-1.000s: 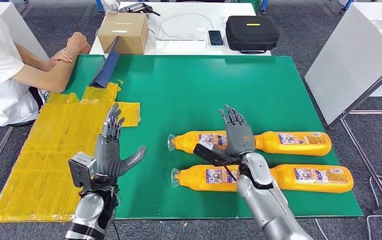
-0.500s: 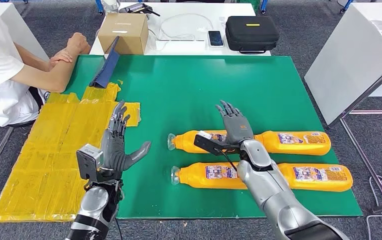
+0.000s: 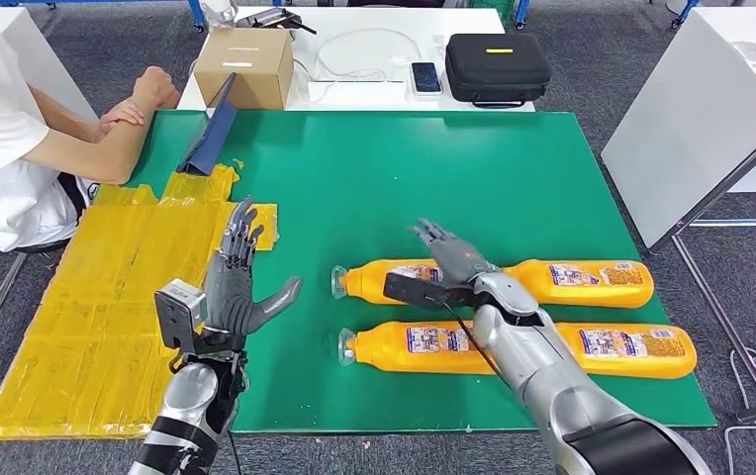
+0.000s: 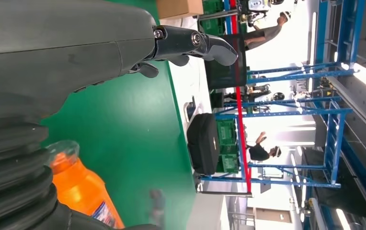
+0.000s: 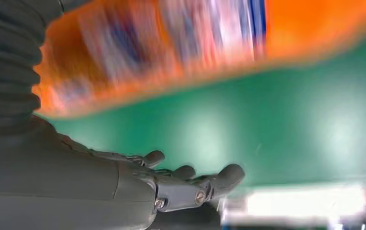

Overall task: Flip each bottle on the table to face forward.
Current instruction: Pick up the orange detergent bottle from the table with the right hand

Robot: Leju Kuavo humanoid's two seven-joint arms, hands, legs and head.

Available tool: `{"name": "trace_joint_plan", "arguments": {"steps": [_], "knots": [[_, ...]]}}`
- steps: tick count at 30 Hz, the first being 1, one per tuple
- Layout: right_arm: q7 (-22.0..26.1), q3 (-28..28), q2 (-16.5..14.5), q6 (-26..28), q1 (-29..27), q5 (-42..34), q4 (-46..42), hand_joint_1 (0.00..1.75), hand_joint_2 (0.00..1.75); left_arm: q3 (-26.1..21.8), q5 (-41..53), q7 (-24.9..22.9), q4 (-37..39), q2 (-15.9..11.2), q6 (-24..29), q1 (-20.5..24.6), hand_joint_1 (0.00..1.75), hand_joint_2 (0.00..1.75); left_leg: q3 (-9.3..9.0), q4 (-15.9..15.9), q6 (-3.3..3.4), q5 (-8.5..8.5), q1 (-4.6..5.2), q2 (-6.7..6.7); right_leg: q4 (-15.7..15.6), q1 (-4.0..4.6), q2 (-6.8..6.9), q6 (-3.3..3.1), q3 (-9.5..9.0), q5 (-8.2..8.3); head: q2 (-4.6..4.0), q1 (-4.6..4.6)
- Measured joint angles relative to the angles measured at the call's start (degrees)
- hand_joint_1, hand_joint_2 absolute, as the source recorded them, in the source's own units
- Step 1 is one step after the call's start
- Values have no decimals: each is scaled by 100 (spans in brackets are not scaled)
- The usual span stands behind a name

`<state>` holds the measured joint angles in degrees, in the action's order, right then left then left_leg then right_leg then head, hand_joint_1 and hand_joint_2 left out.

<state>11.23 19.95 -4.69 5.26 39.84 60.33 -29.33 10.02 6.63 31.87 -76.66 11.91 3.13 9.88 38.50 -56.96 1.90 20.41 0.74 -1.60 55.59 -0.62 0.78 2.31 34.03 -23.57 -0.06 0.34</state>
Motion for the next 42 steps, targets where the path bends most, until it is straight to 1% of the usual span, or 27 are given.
{"name": "trace_joint_plan", "arguments": {"steps": [4, 8, 11, 20, 22, 25, 28, 30, 31, 33, 34, 35, 40, 42], "knots": [[322, 45, 10, -169, -54, -279, 148, 0, 175, 4, -37, 22, 129, 0, -11, 59, 0, 175, 7, 0, 2, -2, 0, 1, 1, 0, 1, -6, 3, 5, 0, 0], [724, 74, 3, -216, -79, -674, 183, 0, 175, 8, -57, 48, 238, 0, -20, 119, 0, 175, 10, -1, 2, -2, 1, 0, 1, 0, 1, -6, 5, 6, 0, 0], [821, 121, -14, -209, -91, -817, 184, 0, 175, 6, -62, 57, 287, 0, -20, 134, 0, 175, 12, -1, 2, -1, 1, -1, 1, 1, 1, -7, 8, 5, -1, 0], [767, 264, -21, -239, -90, -831, 184, 0, 175, 5, -64, 61, 348, 0, -22, 141, 0, 175, 12, 0, 1, -1, 0, -1, 1, 1, 1, -8, 10, 4, 0, 1], [606, 321, -20, -186, -89, -786, 185, 0, 175, 3, -64, 61, 359, 0, -23, 141, 0, 175, 12, 0, 1, -1, 0, 0, 1, 0, 1, -8, 9, 4, 0, 1], [168, 457, -20, -8, -78, -585, 203, 3, 175, -1, -67, 61, 363, 0, -24, 139, 0, 175, 13, 0, 1, -1, 1, 2, 1, 0, 2, -8, 8, 4, -1, 1], [-392, 632, -20, 98, -42, -277, 268, 25, 175, -3, -71, 48, 363, 0, -24, 132, 0, 175, 13, 0, 1, -1, 1, 2, 1, 0, 2, -8, 8, 4, -1, 1], [-724, 749, -20, 111, -4, -82, 332, 36, 175, -3, -73, 22, 363, 0, -24, 128, 0, 175, 12, 0, 1, -1, 1, 2, 0, 0, 2, -8, 7, 4, -1, 1], [-837, 800, -20, 109, 13, -16, 362, 52, 175, -3, -73, 12, 363, 0, -24, 127, 0, 175, 12, 0, 1, -1, 1, 2, 0, 0, 2, -8, 8, 4, -1, 1], [-959, 880, -20, 98, 36, 61, 413, 103, 175, -3, -73, 1, 363, 0, -24, 125, 0, 175, 12, 0, 1, -1, 1, 2, 0, 0, 2, -8, 8, 4, -1, 1], [-990, 912, -20, 91, 45, 80, 435, 125, 175, -3, -73, -1, 363, 0, -24, 125, 0, 175, 12, 0, 1, -1, 1, 2, 0, 0, 2, -8, 8, 4, -1, 1], [-1017, 937, -20, 85, 53, 95, 455, 136, 175, -3, -73, -2, 363, 0, -24, 125, 0, 175, 12, 0, 1, -1, 1, 2, 0, 0, 2, -8, 8, 4, -1, 1], [-1139, 1001, -20, 78, 104, 157, 531, 143, 175, -5, -120, -51, 363, 0, -87, 125, 0, 175, 11, 0, 1, -1, 1, 3, 0, 0, 2, -8, 8, 4, -1, 1], [-1156, 1006, -20, 80, 119, 176, 553, 151, 175, -5, -169, -93, 364, 0, -161, 124, 0, 175, 11, 0, 2, -1, 1, 3, 0, 0, 2, -8, 7, 4, 0, 0]]}}
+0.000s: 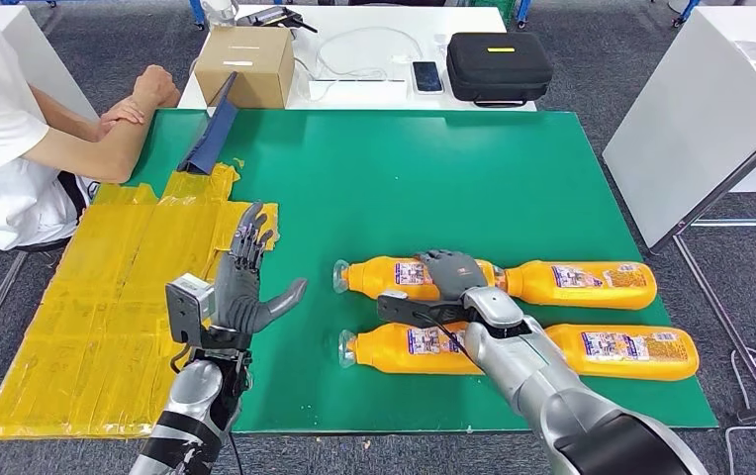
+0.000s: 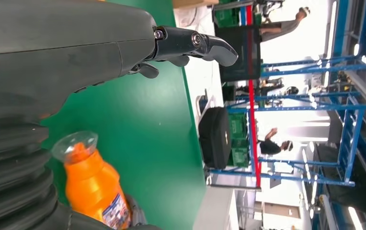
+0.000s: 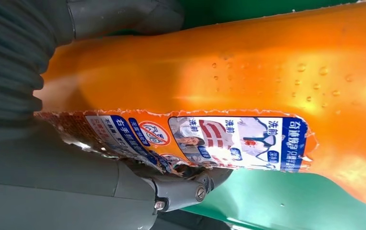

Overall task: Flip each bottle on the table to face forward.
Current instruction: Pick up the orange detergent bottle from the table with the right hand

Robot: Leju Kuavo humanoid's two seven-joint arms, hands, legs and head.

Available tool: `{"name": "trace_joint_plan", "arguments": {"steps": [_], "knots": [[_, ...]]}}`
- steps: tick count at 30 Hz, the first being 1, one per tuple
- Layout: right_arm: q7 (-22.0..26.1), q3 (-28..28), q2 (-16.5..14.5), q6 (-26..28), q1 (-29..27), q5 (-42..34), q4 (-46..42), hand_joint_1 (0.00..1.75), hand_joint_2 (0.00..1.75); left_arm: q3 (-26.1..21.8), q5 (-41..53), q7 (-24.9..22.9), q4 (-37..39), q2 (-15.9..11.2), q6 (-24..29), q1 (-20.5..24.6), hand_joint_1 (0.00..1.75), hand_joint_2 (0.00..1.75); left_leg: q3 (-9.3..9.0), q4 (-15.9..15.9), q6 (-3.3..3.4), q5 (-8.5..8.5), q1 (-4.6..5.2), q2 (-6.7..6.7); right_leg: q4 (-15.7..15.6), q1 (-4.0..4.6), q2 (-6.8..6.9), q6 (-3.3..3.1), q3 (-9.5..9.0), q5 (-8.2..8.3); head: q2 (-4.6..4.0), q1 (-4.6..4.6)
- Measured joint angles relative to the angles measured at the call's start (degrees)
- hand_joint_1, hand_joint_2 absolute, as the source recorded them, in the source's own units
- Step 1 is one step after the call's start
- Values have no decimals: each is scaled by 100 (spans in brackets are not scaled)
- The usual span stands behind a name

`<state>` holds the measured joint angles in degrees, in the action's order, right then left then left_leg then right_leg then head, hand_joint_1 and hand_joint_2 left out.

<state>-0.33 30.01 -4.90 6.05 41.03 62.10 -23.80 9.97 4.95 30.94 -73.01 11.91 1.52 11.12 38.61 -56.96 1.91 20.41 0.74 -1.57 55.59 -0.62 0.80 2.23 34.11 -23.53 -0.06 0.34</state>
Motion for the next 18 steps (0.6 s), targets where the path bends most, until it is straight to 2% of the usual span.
{"name": "trace_joint_plan", "arguments": {"steps": [4, 10, 16, 18], "knots": [[50, -3, -1, 186, 4, -37, 25, 174, 175, 0, -20, -15, 1, 0, -49, -6, 0, 175, 0, 0, 0, 0, 0, 1, 0, 0, 0, 0, -1, 0, -1, 1], [134, -195, -50, 1349, -160, -129, -26, 175, 175, 0, -18, -31, -1, 1, -96, -65, 0, 175, 3, 0, 0, 0, 1, 0, 1, 0, 0, 1, 0, 1, -1, 1], [127, -328, -84, 1515, -274, -111, -100, 175, 175, 0, -17, -45, -1, 4, -110, -94, 0, 175, 5, 0, 0, 0, 1, 0, 1, 1, 0, 0, 4, 0, -1, 0], [178, -385, -88, 1760, -330, -115, -160, 175, 175, 0, -14, -62, -1, 4, -132, -97, 0, 175, 6, 0, 0, 0, 1, 0, 1, 1, 0, 0, 5, 0, -1, 1]]}}
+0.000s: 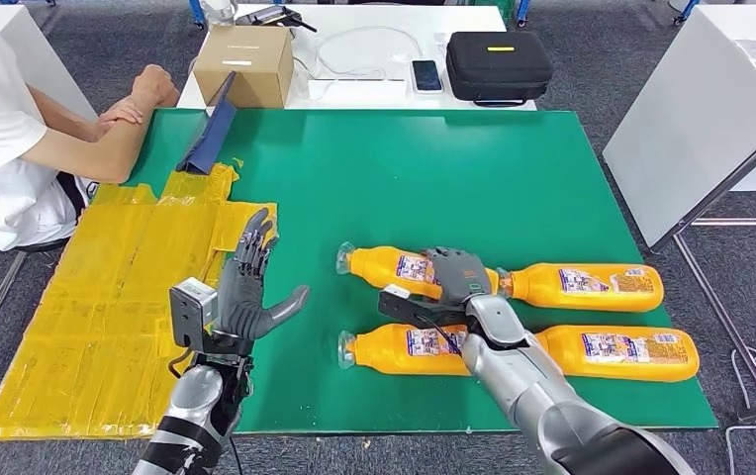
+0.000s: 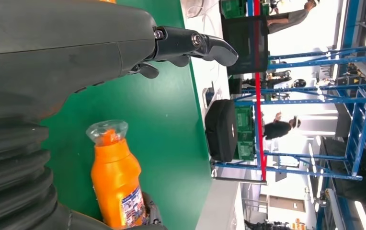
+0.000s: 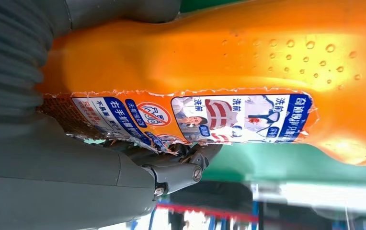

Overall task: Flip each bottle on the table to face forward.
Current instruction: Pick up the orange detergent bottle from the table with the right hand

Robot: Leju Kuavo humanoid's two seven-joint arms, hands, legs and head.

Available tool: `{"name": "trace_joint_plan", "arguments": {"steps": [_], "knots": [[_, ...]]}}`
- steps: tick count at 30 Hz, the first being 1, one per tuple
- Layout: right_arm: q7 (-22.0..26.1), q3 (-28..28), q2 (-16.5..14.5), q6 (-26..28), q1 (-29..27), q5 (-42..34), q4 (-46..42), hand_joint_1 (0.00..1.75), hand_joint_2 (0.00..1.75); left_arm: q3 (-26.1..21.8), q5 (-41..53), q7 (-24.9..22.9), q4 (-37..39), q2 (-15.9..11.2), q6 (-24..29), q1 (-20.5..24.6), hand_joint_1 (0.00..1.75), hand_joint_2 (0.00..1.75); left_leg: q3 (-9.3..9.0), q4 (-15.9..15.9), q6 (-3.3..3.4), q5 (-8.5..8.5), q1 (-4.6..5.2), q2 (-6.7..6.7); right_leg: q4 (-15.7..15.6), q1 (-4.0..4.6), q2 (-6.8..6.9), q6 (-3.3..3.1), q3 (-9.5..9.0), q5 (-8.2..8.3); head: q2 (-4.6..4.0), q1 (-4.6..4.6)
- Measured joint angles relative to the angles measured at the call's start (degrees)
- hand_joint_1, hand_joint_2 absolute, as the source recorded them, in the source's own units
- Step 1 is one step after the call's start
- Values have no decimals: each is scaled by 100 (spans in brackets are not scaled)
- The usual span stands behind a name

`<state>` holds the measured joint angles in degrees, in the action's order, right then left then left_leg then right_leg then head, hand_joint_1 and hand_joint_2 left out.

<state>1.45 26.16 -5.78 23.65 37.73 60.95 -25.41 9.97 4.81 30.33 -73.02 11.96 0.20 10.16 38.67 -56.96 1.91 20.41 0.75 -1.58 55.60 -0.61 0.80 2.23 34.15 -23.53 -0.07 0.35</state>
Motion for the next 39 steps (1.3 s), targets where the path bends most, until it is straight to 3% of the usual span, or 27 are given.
{"name": "trace_joint_plan", "arguments": {"steps": [6, 10, 15, 20, 25, 39], "knots": [[256, -489, -83, 1397, -443, 259, -812, 175, 175, 20, 11, -27, 2, 36, -30, -16, 0, 175, 2, 0, 0, 0, 0, 2, 0, 0, 2, 0, 1, -1, 0, -1], [815, -1054, -252, 1584, -958, 291, -1813, 174, 175, 44, 13, -29, 4, 46, -35, -31, 0, 175, 7, 0, -1, 2, 0, 3, 0, 0, 2, 0, 6, -2, 0, -1], [1981, -1592, -576, 1613, -1684, -946, -3143, 175, 175, 103, 10, -26, 4, 45, -30, -90, 0, 175, 9, 1, -4, 5, -1, 7, 0, 0, 6, 6, 7, -10, 0, 0], [2149, -1542, -707, 1457, -2248, -1834, -4148, 175, 175, 114, -44, -25, 4, 44, -40, -119, 0, 175, 10, 2, -10, 9, 0, 7, -1, -1, 5, 8, 9, -13, 1, 0], [2279, -1447, -736, 1083, -2425, -2304, -4518, 173, 175, 116, -61, -25, 4, 44, -49, -125, 0, 175, 10, 2, -10, 9, 0, 7, -1, -1, 5, 9, 9, -12, 0, -2], [2429, -790, -1015, -349, -2437, -3281, -4004, 170, 175, 98, -565, -67, -286, -25, -416, -134, 0, 175, 11, 3, -12, 10, -2, 8, 1, 1, 5, 8, 9, -15, 0, -1]]}}
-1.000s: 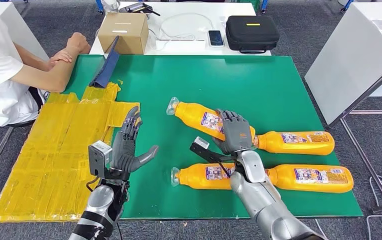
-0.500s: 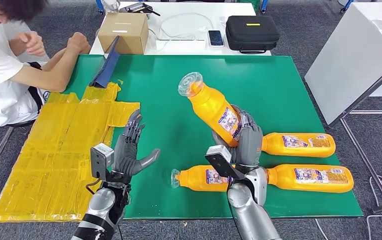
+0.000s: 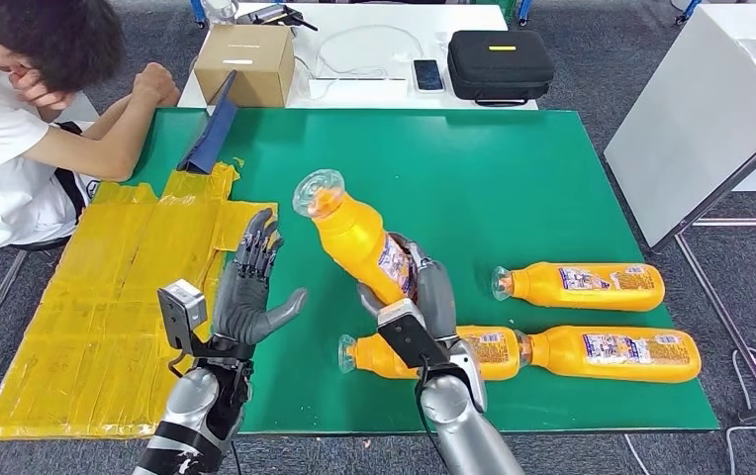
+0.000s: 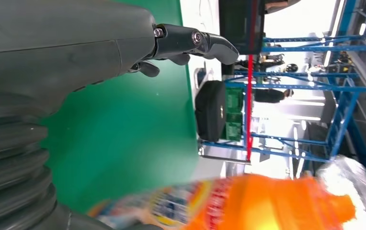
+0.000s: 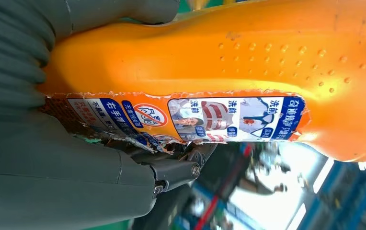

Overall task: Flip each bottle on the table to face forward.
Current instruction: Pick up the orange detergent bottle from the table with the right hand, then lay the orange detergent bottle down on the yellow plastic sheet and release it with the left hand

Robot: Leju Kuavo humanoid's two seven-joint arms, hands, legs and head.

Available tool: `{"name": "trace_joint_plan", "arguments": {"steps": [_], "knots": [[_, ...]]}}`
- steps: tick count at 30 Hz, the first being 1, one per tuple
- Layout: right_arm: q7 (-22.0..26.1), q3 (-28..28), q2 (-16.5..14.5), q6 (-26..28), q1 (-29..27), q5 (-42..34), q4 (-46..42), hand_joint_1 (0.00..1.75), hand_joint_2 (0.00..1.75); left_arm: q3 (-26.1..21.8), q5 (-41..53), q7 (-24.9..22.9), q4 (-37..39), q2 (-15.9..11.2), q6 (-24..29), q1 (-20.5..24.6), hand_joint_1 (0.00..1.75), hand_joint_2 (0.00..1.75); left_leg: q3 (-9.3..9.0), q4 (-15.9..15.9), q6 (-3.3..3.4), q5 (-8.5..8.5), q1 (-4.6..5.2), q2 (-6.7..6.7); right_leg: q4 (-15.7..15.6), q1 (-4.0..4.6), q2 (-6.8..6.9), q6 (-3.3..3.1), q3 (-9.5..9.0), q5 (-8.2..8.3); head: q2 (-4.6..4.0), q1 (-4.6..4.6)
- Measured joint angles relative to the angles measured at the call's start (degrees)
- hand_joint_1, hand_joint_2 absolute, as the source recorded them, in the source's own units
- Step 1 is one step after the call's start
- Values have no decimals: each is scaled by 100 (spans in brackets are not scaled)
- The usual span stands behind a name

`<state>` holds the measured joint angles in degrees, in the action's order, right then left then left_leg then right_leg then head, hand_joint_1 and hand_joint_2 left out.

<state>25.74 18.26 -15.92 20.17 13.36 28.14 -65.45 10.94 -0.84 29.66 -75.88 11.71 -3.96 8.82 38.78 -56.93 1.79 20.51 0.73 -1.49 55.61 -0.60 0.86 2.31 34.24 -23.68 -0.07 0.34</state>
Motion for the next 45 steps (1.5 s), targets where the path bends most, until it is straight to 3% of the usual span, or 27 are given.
{"name": "trace_joint_plan", "arguments": {"steps": [10, 34, 36, 38, 40, 41, 45], "knots": [[94, 362, -243, -325, 232, -176, 754, 168, 175, 30, -134, -54, -116, -28, -220, 13, 0, 175, 0, 0, 0, -1, 0, 0, 0, -1, 0, -1, 2, -1, 0, -1], [101, 488, -271, -326, 333, -180, 1045, 168, 175, 143, -185, -75, -121, -34, -360, 30, 2, 175, 0, 0, 0, 0, 0, 0, 0, -1, 0, 0, 3, 0, 1, 1], [109, 603, -285, -273, 380, -99, 1144, 169, 175, 220, -306, -111, 53, -34, -550, 139, 42, 175, 0, 0, 0, 0, 0, 0, 0, -1, 0, 0, 3, 0, 0, -1], [112, 760, -299, -203, 435, -2, 1283, 171, 175, 257, -474, -123, 380, -33, -785, 312, 111, 175, 0, 0, 0, 0, 0, 0, 0, -1, 0, 0, 3, 0, 0, -1], [112, 838, -304, -161, 466, 25, 1380, 172, 175, 257, -545, -120, 574, -30, -876, 401, 158, 175, 1, 0, 0, 0, 0, 0, 0, -1, 0, 0, 3, 0, 1, -1], [112, 847, -307, -157, 474, 22, 1401, 172, 175, 258, -545, -120, 603, -28, -880, 412, 172, 175, 1, 0, 0, 0, 0, 0, 0, -1, 0, 0, 3, 0, 1, -1], [112, 868, -314, -156, 500, 13, 1475, 172, 175, 258, -544, -119, 683, -27, -884, 438, 175, 175, 1, 0, 0, 0, 0, -1, 0, -1, 0, 0, 4, 0, 1, -1]]}}
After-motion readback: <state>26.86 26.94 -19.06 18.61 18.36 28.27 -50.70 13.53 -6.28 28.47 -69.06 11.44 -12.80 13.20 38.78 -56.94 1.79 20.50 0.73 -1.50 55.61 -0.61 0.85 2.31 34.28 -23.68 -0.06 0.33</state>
